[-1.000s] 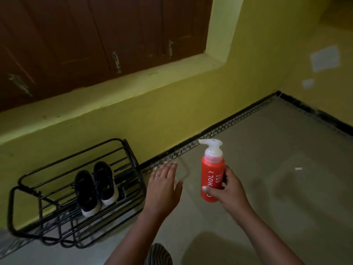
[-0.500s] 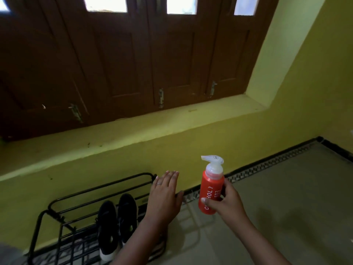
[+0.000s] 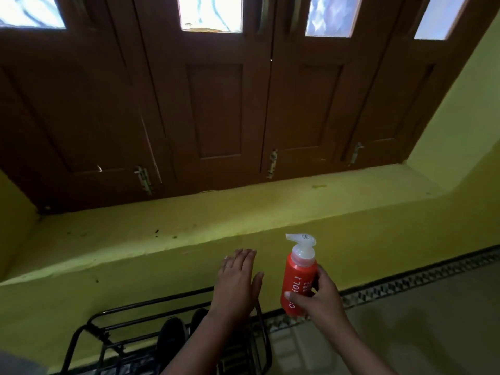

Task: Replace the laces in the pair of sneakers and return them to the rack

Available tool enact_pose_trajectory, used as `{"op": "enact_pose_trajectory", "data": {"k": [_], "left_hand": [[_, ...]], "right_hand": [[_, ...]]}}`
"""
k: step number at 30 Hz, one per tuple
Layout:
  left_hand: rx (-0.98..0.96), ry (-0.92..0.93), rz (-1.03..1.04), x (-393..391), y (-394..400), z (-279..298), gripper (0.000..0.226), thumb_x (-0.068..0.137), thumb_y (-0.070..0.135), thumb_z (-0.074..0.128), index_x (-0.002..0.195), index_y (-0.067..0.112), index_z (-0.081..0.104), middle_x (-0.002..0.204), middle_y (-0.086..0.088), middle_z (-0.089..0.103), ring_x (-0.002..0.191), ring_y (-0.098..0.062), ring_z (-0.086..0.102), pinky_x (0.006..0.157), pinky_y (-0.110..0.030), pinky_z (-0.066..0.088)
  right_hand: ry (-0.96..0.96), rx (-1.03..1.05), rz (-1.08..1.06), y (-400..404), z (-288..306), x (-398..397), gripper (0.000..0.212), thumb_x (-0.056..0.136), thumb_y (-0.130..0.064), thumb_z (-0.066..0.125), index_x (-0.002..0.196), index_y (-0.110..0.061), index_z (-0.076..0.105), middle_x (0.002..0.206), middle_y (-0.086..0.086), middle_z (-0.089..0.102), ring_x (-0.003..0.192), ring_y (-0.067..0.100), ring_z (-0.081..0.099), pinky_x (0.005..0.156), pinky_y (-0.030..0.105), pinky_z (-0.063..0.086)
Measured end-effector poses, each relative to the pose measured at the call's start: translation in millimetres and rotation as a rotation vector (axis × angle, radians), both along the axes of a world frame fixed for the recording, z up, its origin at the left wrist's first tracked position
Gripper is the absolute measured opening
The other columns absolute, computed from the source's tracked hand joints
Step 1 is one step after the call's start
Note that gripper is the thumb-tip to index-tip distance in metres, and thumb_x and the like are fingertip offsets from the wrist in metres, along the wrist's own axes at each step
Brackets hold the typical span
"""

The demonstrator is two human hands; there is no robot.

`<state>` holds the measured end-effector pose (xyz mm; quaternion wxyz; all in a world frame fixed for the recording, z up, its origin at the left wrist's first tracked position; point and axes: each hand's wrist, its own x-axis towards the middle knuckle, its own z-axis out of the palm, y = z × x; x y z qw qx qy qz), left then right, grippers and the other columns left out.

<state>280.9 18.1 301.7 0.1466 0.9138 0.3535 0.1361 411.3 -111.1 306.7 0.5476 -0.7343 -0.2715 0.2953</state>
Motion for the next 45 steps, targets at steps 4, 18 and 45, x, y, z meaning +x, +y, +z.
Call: {"op": "enact_pose_trajectory", "data": {"k": [4,18,45], "left_hand": [[-0.009,0.052,0.034,23,34,-7,0.058,0.099,0.046,0.028,0.15,0.022,0.012,0.157,0.004,0.016,0.144,-0.013,0.009,0.118,-0.031,0.004],[-0.12,0.294,0.084,135,167,-69,0.067,0.099,0.048,0.027,0.151,0.017,-0.003,0.159,-0.001,-0.009,0.146,-0.017,-0.007,0.117,-0.038,-0.003],[-0.112,0.37,0.156,156,192,-112,0.071,0.084,0.055,-0.016,0.145,0.02,-0.018,0.151,0.003,-0.023,0.139,-0.016,-0.022,0.113,-0.048,-0.015]], "right_hand": [[0.009,0.012,0.033,44,-3,25,0.069,0.065,-0.005,0.082,0.115,-0.034,0.044,0.104,-0.017,0.057,0.096,0.003,0.055,0.082,0.028,0.043],[0.022,0.0,0.153,207,-33,157,0.062,0.066,0.001,0.079,0.104,-0.036,0.047,0.106,-0.011,0.06,0.097,0.009,0.059,0.077,0.024,0.049],[-0.085,-0.118,0.315,268,-92,191,0.078,0.07,-0.009,0.079,0.133,-0.027,0.036,0.133,-0.004,0.047,0.122,0.015,0.046,0.1,0.036,0.042]]}}
